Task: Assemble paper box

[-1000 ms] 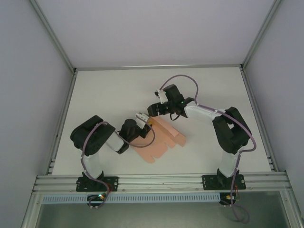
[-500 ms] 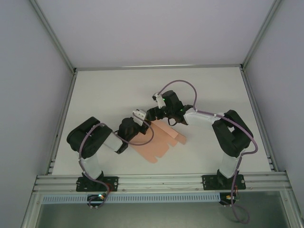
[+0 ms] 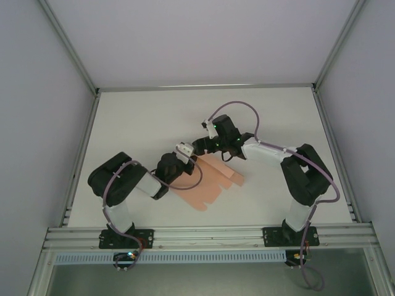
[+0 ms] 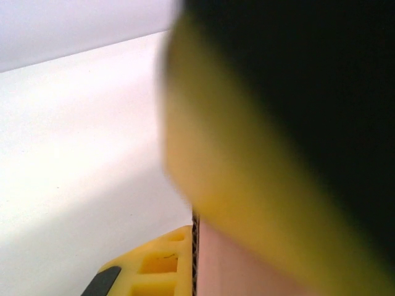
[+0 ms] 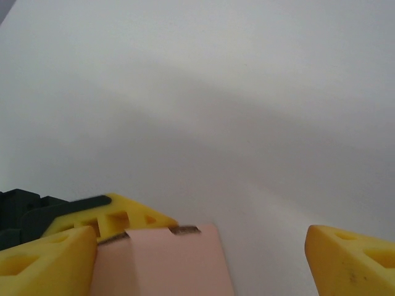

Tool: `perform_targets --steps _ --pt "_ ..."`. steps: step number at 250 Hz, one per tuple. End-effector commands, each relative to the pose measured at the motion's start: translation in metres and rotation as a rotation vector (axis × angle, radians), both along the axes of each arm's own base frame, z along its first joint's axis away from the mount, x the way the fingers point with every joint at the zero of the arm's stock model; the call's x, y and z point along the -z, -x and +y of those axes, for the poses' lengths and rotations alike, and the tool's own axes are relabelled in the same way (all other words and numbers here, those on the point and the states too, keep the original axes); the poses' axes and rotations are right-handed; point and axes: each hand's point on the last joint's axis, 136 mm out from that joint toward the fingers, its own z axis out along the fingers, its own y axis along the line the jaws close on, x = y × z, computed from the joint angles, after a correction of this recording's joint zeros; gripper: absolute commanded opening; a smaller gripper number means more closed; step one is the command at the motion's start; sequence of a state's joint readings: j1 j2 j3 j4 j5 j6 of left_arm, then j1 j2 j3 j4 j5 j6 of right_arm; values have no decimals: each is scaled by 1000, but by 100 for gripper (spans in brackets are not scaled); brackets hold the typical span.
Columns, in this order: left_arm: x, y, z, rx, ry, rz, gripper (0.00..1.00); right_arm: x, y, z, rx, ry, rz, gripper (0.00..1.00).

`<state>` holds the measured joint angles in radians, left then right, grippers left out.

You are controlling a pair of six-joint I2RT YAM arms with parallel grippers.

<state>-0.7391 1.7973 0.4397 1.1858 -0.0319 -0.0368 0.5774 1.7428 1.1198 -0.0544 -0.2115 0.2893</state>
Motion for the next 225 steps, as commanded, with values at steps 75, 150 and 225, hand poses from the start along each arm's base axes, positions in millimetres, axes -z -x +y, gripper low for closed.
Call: perform_targets --steps 75,150,225 --pt "-51 -38 64 -448 -70 2 0 -81 42 -116 186 175 -179 100" --pt "-67 -29 64 -422 -26 27 0 -60 38 -118 176 166 -150 100" --pt "-68 -31 58 -427 40 66 0 -43 27 -74 53 39 -89 99"
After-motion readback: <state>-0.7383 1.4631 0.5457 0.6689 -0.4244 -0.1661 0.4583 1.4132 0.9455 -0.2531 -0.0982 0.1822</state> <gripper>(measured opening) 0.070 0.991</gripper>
